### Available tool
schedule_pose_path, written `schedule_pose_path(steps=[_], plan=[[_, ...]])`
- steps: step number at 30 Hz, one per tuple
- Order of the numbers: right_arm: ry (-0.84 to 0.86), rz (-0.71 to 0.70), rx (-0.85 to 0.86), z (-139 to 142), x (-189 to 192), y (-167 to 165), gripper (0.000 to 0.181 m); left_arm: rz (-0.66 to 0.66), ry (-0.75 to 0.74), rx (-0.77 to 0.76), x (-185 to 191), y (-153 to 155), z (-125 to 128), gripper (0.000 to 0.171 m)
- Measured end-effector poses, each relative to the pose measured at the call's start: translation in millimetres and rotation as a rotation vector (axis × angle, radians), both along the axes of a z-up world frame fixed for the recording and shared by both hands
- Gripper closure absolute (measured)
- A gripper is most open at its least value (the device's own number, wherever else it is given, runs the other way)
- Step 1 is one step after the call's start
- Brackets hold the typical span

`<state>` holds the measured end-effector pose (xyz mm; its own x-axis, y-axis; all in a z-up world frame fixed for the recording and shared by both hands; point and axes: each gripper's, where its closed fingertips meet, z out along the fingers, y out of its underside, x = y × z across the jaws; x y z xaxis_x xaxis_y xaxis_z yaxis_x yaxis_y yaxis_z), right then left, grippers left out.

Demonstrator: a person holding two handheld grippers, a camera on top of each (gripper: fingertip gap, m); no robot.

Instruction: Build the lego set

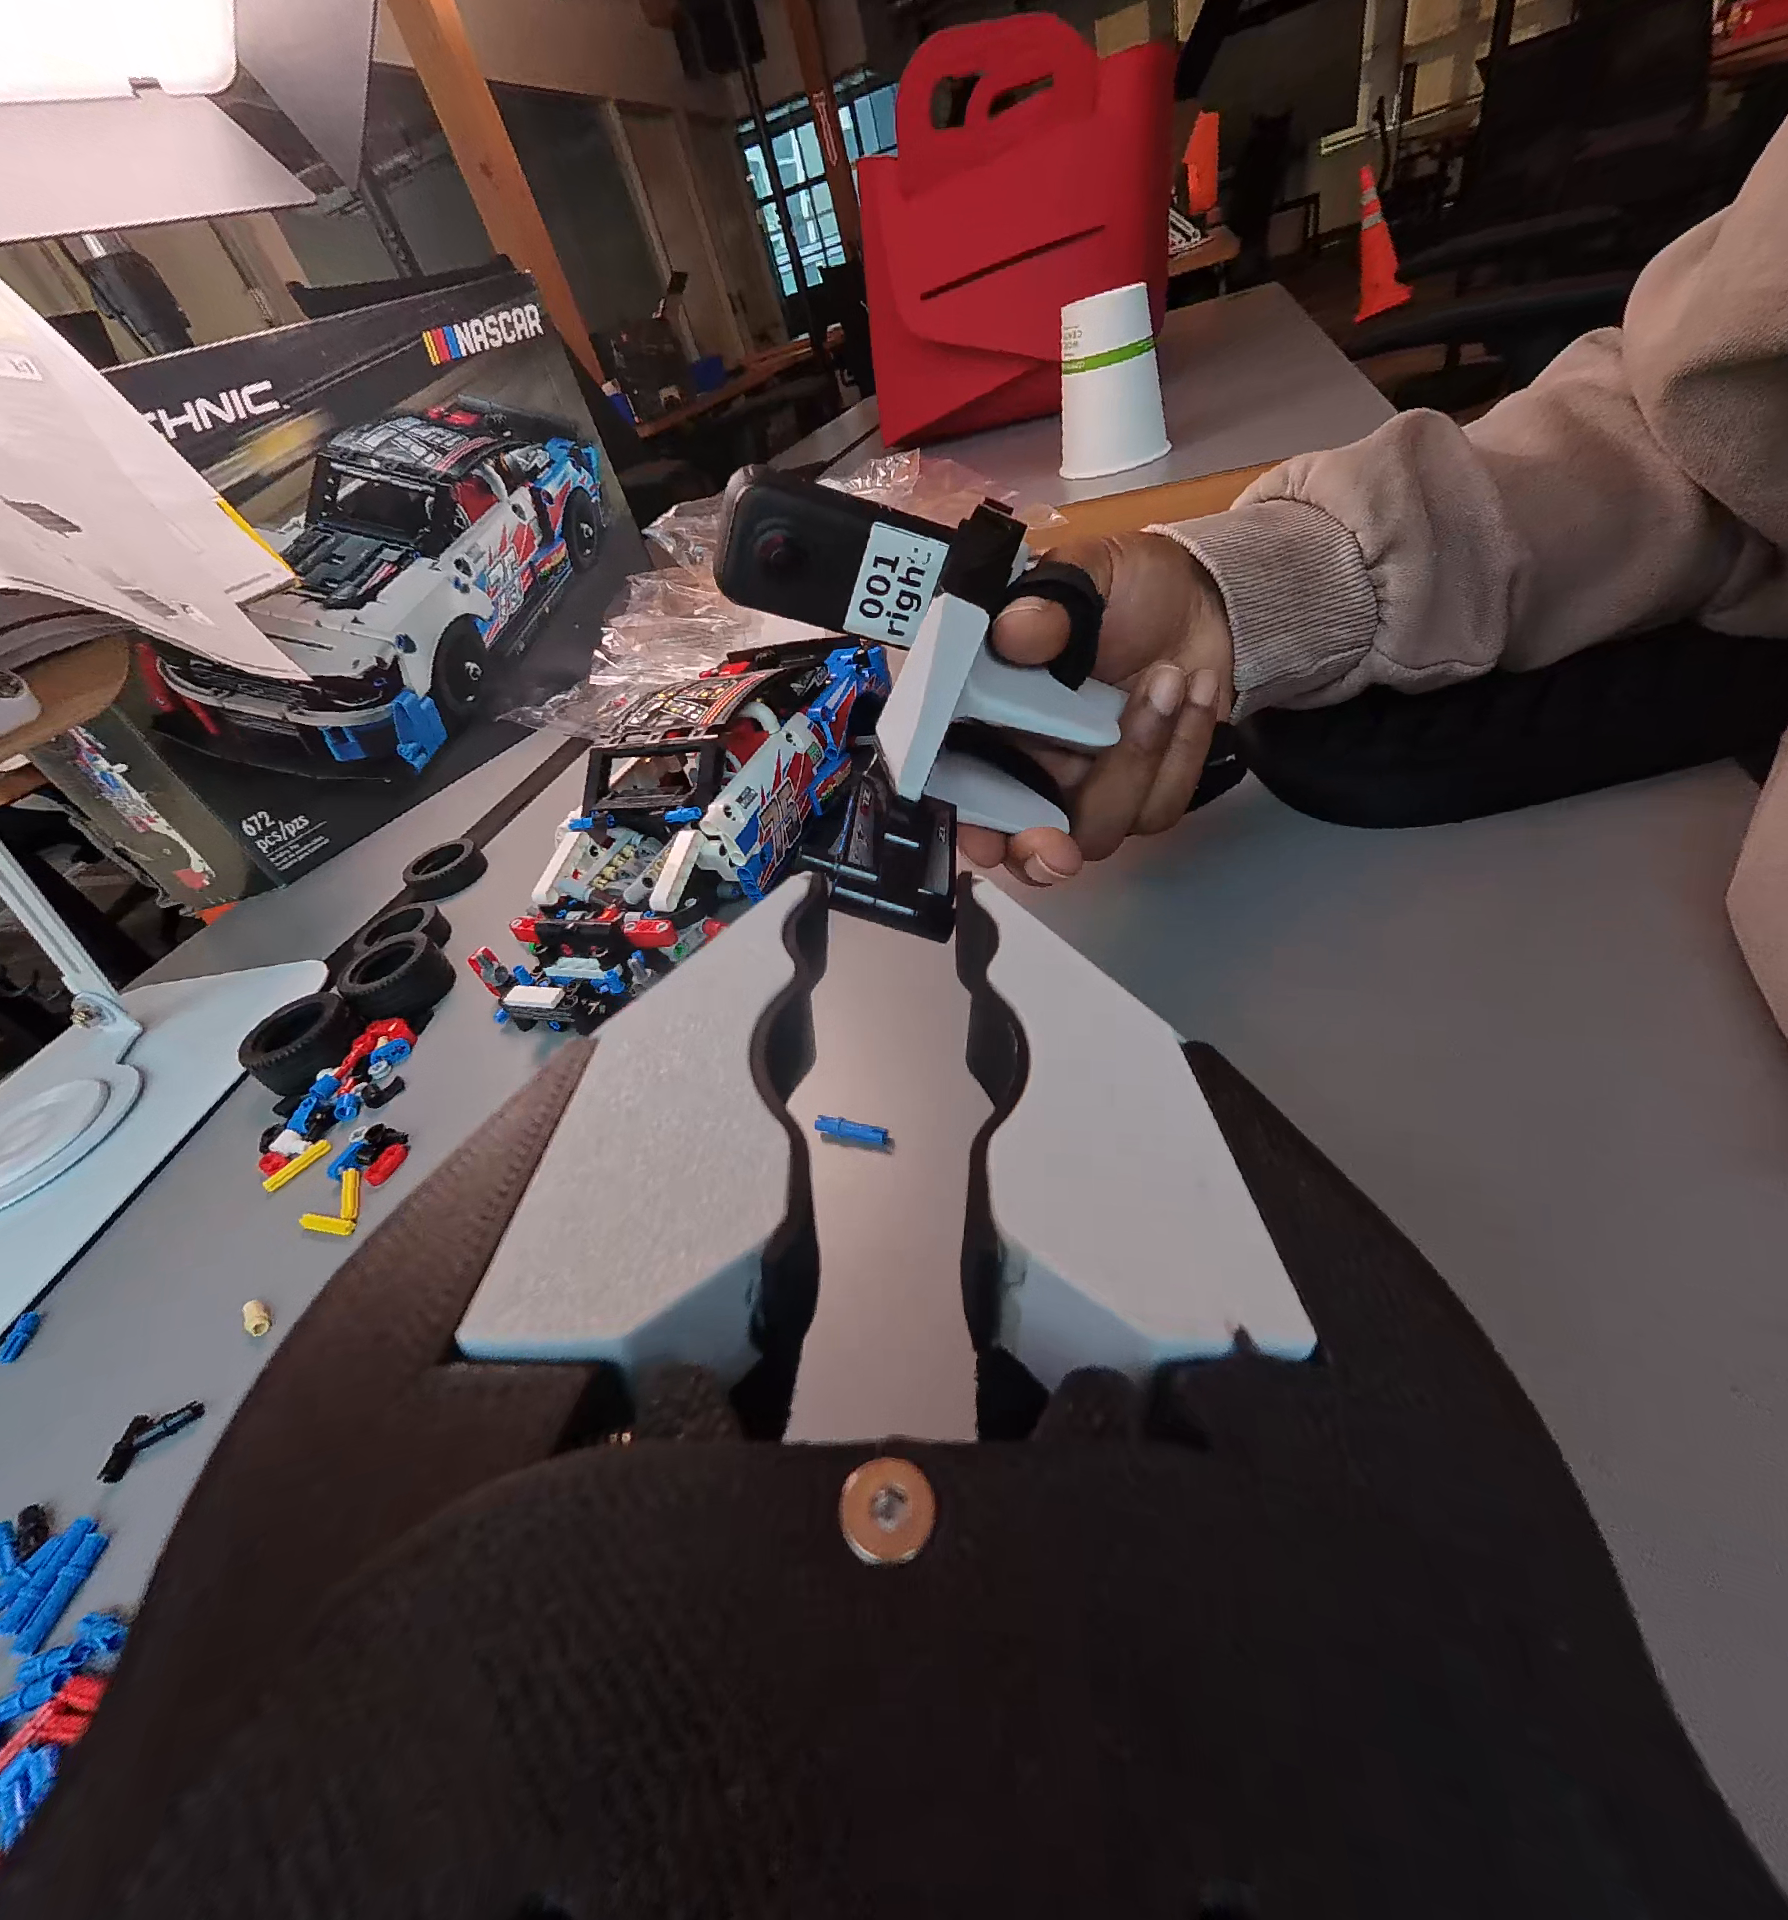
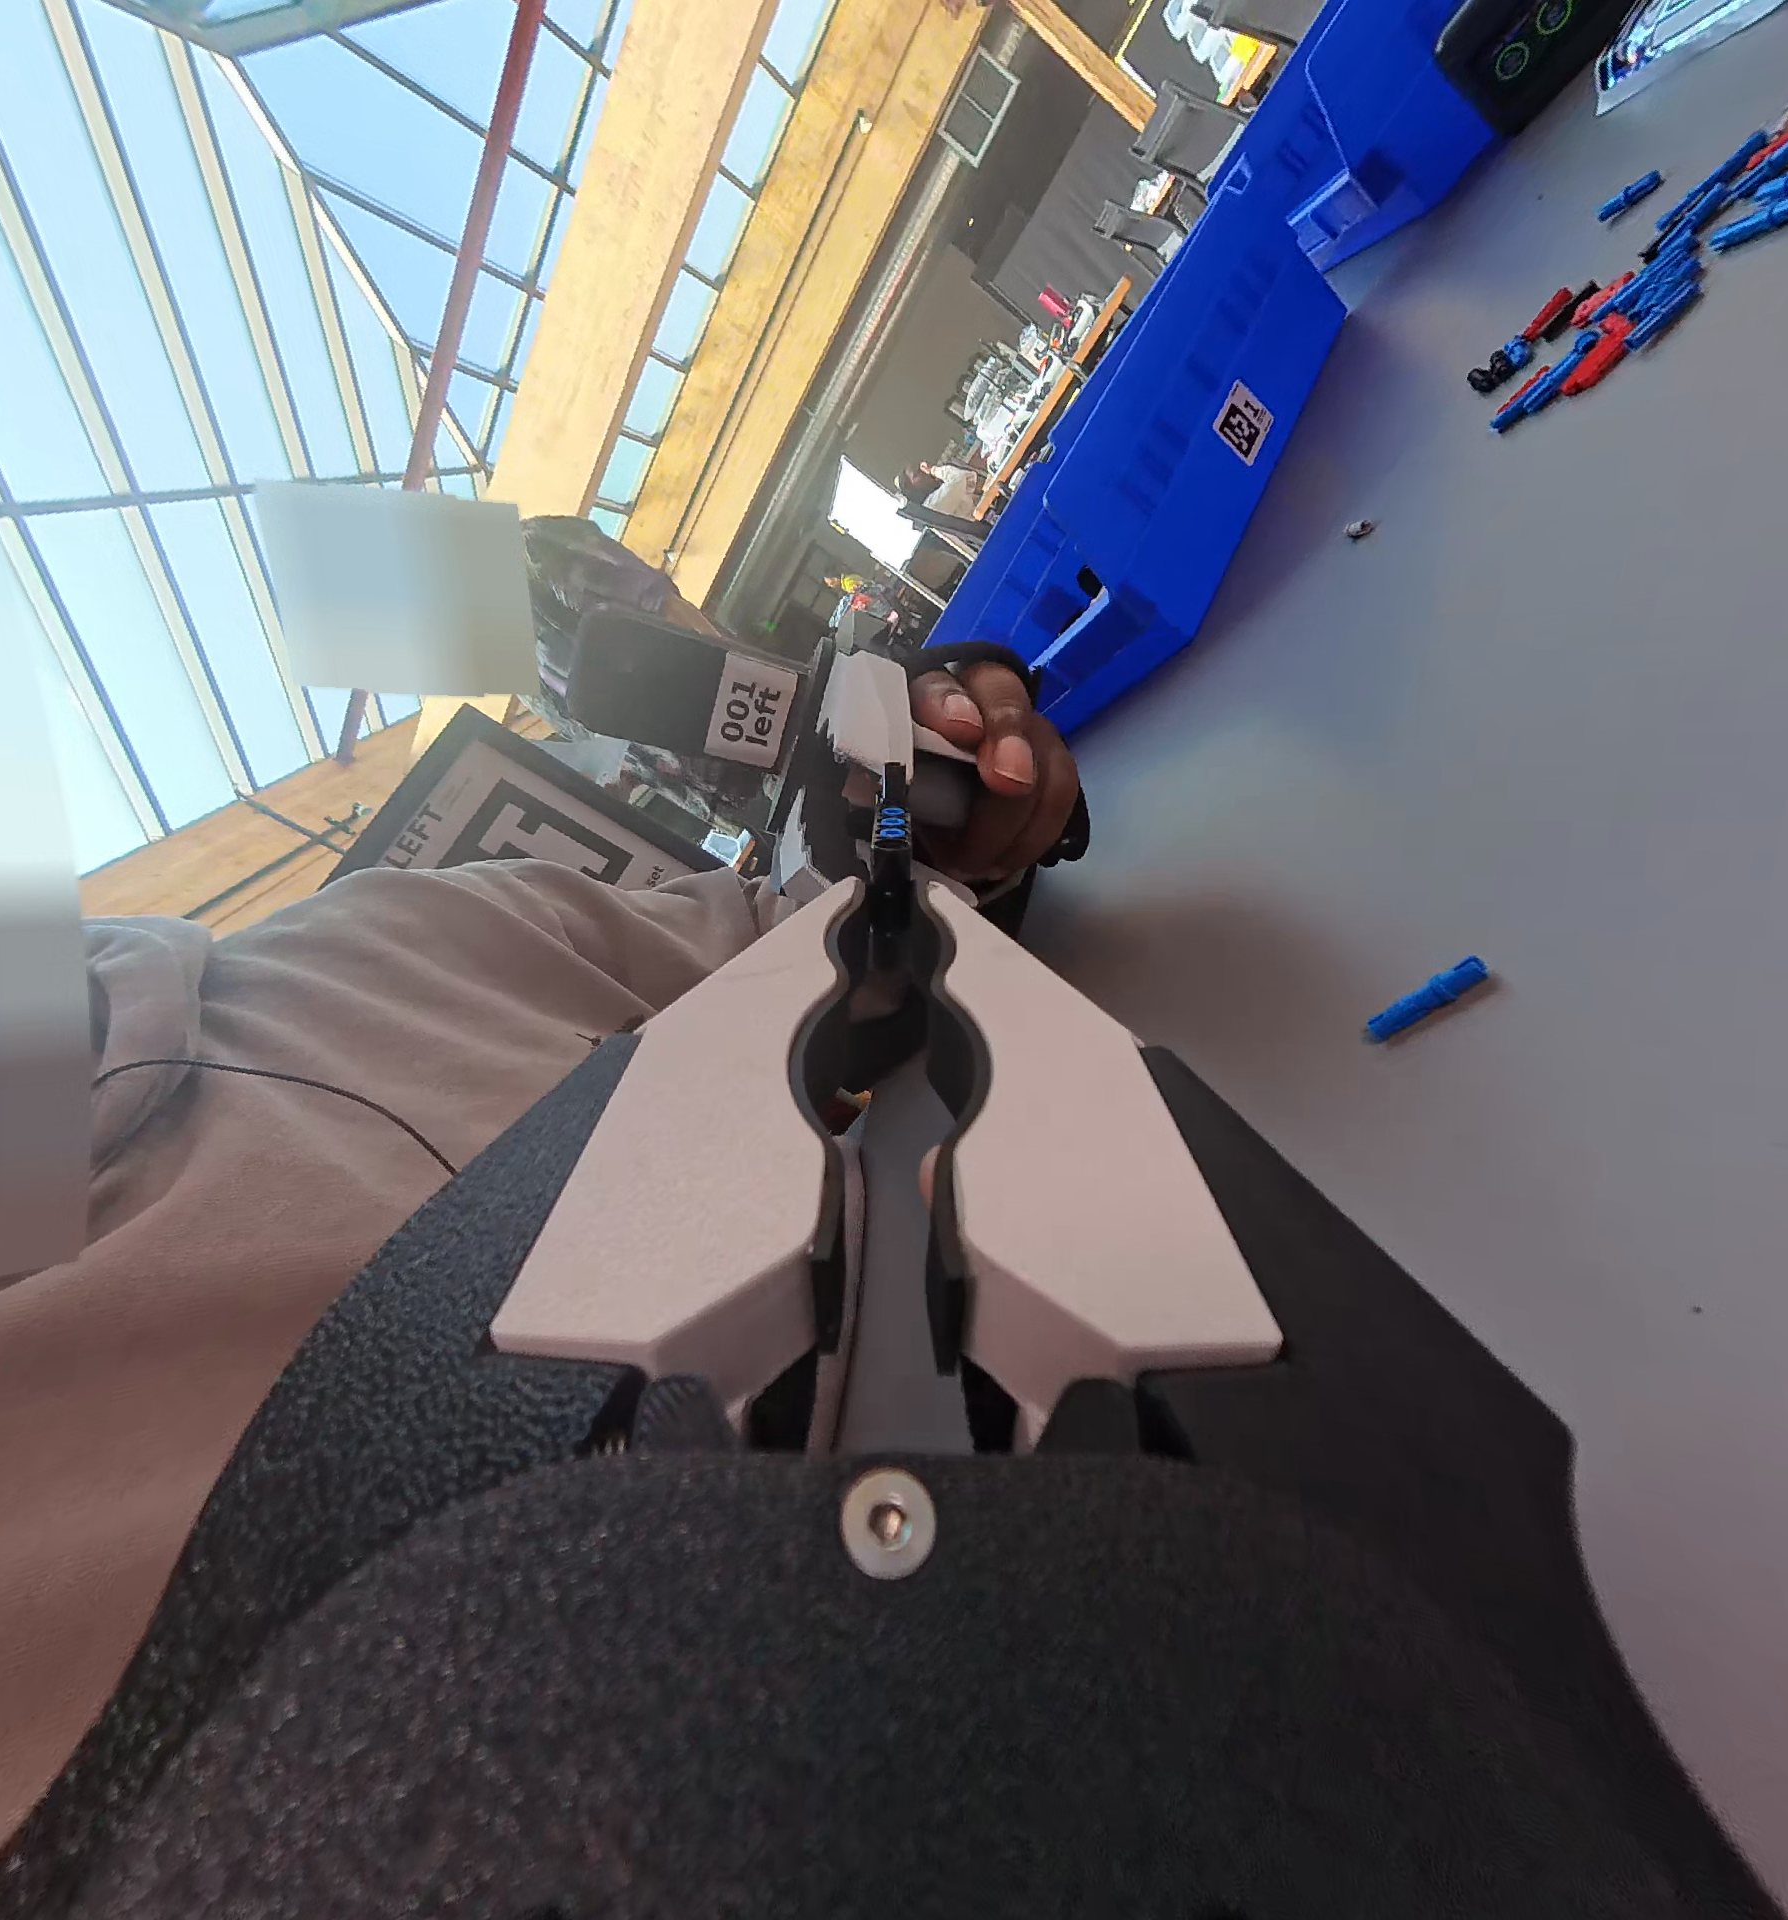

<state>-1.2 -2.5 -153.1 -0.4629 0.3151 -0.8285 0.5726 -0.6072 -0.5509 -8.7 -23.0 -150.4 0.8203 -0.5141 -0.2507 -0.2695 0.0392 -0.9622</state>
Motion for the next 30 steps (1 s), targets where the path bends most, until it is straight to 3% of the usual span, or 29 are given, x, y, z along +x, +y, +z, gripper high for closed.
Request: schedule_pose_path(steps=[6,8,9,14,15,20,24,30], plan=[[-0.008,-0.002,-0.011,-0.2,-1.0,0.3,0.177,-0.001,-0.007,-0.008,-1.2,0.1,0.3,0.149],[-0.008,-0.006,-0.002,-1.1,-1.4,0.5,0.176,0.001,-0.023,0.004,-3.7,-0.9,3.2,0.17],[-0.008,-0.009,0.002,-1.4,-1.6,0.9,0.177,0.002,-0.028,0.009,-4.9,-1.1,4.6,0.171],[0.013,-0.014,0.003,2.4,-1.1,1.5,0.177,0.017,-0.041,0.027,-7.9,-1.2,8.8,0.171],[0.013,-0.016,-0.006,3.2,-1.1,2.5,0.177,0.018,-0.06,0.024,-9.4,-1.0,9.0,0.164],[0.024,-0.02,-0.004,4.8,-0.8,3.3,0.177,-0.017,-0.264,-0.091,-14.0,2.6,6.6,0.147],[0.021,-0.016,0.001,3.2,-1.3,1.8,0.177,-0.102,-0.412,-0.207,-2.7,2.1,1.0,0.151],[0.02,-0.022,0.0,2.7,-2.3,2.4,0.177,-0.098,-0.4,-0.214,-0.8,3.1,-0.7,0.158]])
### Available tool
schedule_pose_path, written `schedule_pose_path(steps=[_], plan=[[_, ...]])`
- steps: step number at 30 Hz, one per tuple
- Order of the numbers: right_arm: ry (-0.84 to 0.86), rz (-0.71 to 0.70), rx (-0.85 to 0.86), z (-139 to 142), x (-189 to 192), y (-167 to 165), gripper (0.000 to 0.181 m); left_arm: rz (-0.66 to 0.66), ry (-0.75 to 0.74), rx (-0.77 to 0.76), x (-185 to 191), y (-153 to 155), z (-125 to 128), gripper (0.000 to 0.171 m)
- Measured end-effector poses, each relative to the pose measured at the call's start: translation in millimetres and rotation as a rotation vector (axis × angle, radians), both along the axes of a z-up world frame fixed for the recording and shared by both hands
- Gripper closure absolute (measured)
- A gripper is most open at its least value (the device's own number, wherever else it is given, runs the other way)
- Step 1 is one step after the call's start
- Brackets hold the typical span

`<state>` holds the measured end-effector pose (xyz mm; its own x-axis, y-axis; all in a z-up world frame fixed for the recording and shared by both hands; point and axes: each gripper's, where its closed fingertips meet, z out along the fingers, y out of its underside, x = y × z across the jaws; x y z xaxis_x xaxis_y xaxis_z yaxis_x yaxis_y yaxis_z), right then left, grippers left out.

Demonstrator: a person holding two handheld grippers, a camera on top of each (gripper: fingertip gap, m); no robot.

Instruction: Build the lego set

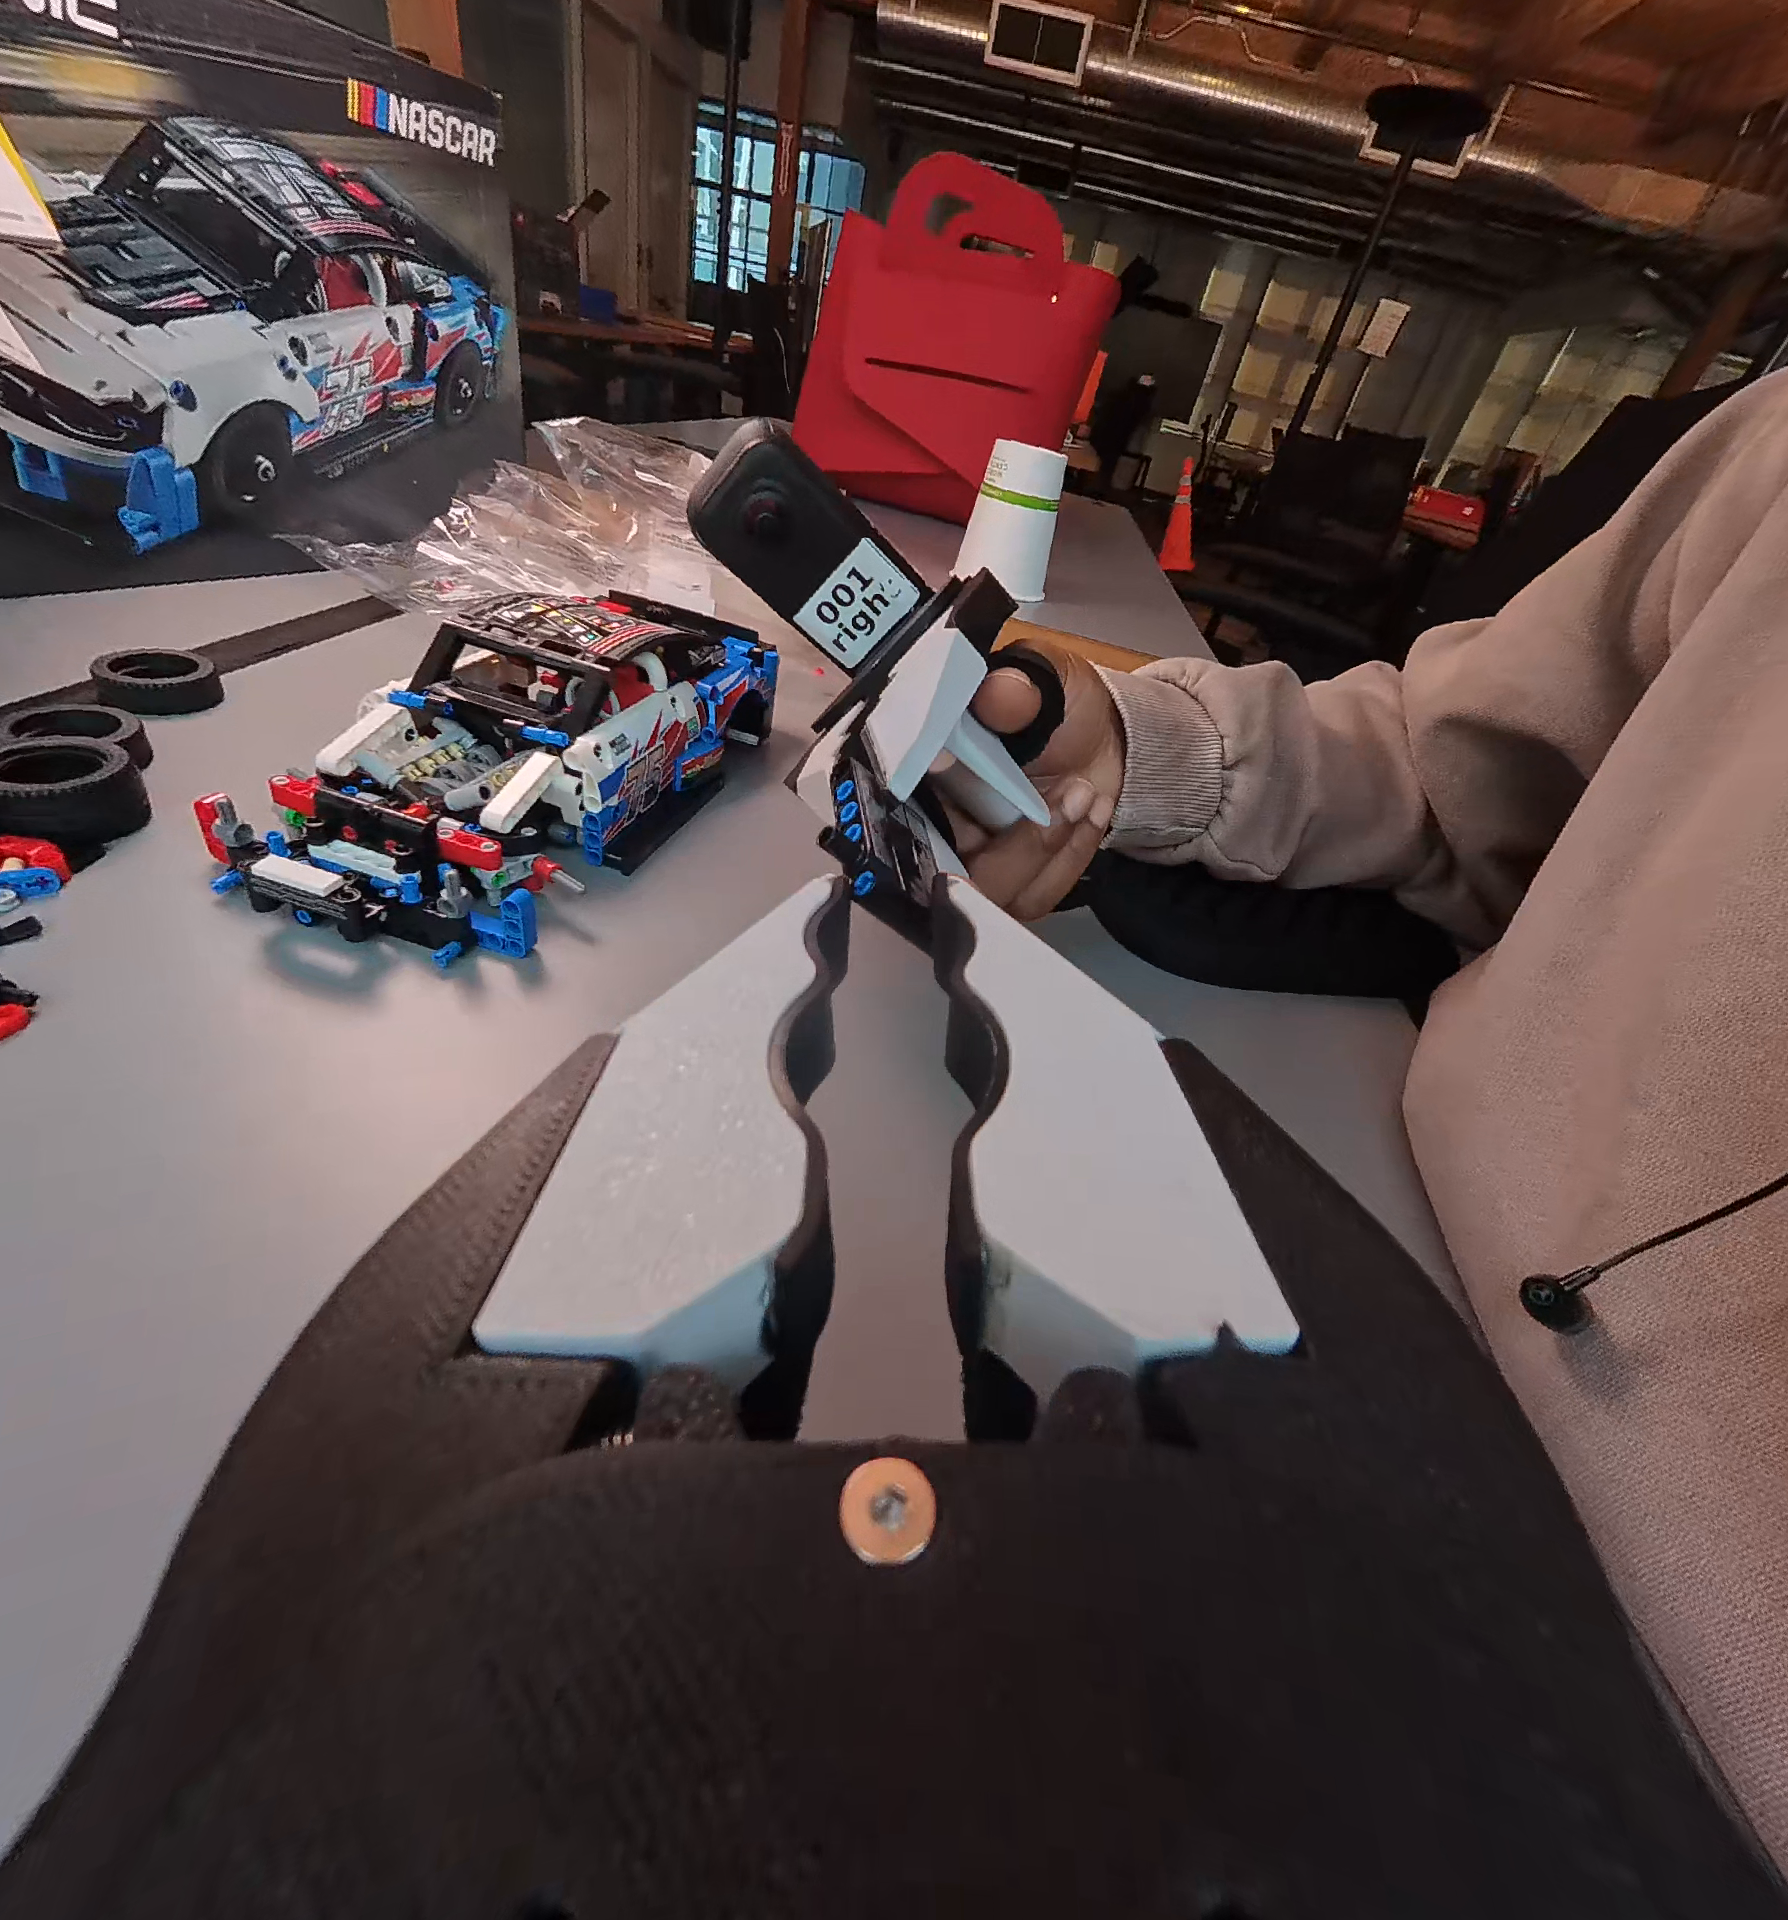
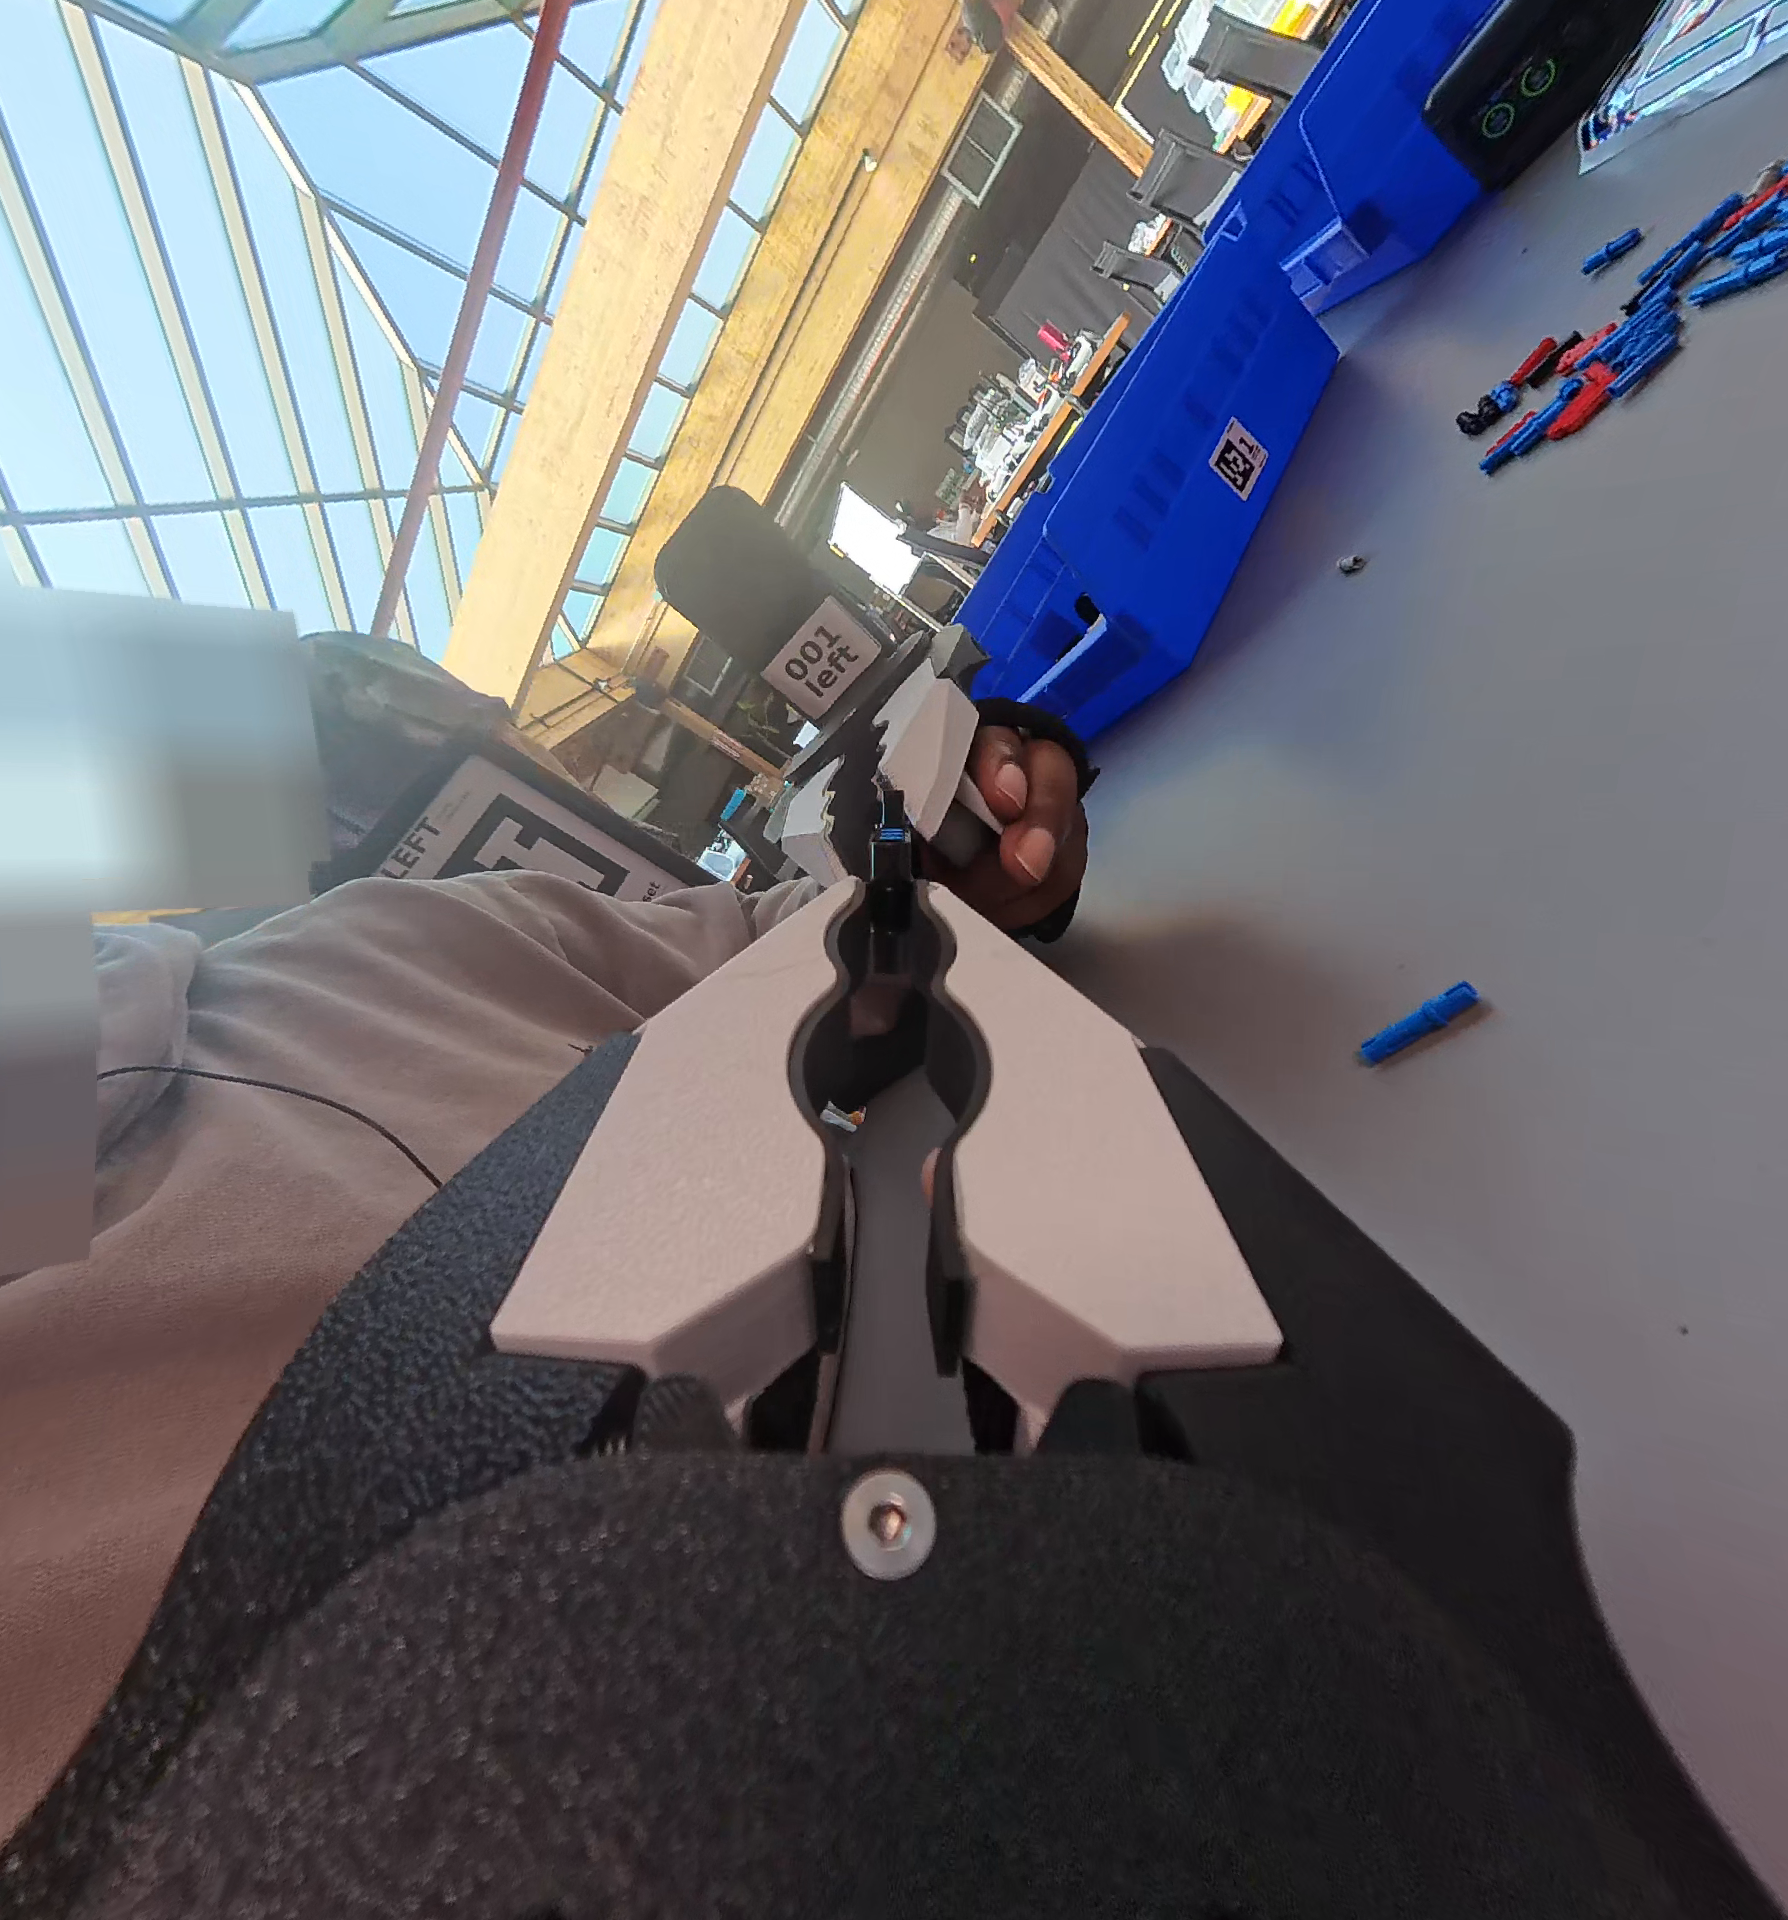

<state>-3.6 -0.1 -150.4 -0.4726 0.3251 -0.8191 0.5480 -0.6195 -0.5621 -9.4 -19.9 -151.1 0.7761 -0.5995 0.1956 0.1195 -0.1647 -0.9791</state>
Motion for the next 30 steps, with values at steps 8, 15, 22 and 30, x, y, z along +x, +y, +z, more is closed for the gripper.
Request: schedule_pose_path(steps=[8,15,22,30], plan=[[-0.002,-0.02,-0.034,1.8,-1.7,3.9,0.177,0.006,-0.094,-0.022,-6.1,1.5,3.9,0.159],[0.004,-0.017,-0.032,1.1,-1.8,3.3,0.177,-0.05,-0.229,-0.123,-7.9,1.1,0.6,0.156],[0.033,-0.055,0.071,-0.9,-4.6,2.9,0.177,-0.059,-0.331,-0.212,-2.8,6.2,-4.7,0.164],[0.153,-0.16,0.244,11.8,-10.9,1.5,0.162,-0.066,-0.707,-0.242,-15.2,11.9,11.1,0.166]])
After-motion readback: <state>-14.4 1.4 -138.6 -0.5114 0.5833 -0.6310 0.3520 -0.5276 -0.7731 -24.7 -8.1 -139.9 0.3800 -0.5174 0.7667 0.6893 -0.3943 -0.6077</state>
